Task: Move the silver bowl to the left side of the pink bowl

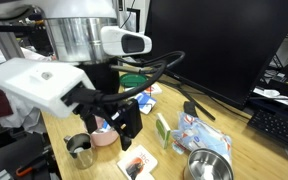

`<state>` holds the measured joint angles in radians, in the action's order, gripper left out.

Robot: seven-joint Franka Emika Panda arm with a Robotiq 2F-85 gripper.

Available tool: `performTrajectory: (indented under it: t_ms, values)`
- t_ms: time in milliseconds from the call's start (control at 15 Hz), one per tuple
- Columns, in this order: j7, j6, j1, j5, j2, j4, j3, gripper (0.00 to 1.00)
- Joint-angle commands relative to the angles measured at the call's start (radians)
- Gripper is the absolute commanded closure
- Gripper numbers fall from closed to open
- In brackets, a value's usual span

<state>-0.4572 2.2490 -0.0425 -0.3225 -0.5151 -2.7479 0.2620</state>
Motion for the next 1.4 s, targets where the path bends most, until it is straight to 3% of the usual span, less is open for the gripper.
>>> performTrajectory:
  t_ms: [0,200,533,667,1000,1067,1333]
  values:
    - [-0.014,0.005,-0.020,0.015,0.011,0.004,-0.022,0.00]
    - [-0.047,0.071,-0.010,-0.007,0.050,0.015,-0.023,0.00]
    - [-0.079,0.240,-0.008,0.009,0.253,0.081,-0.016,0.00]
    - [-0.066,0.295,-0.020,0.007,0.352,0.129,-0.023,0.00]
    - [0.084,0.400,-0.081,-0.119,0.586,0.300,-0.038,0.00]
    - [0.018,0.380,-0.075,-0.063,0.516,0.241,-0.043,0.00]
    - [0.069,0.390,-0.083,-0.101,0.596,0.302,-0.045,0.00]
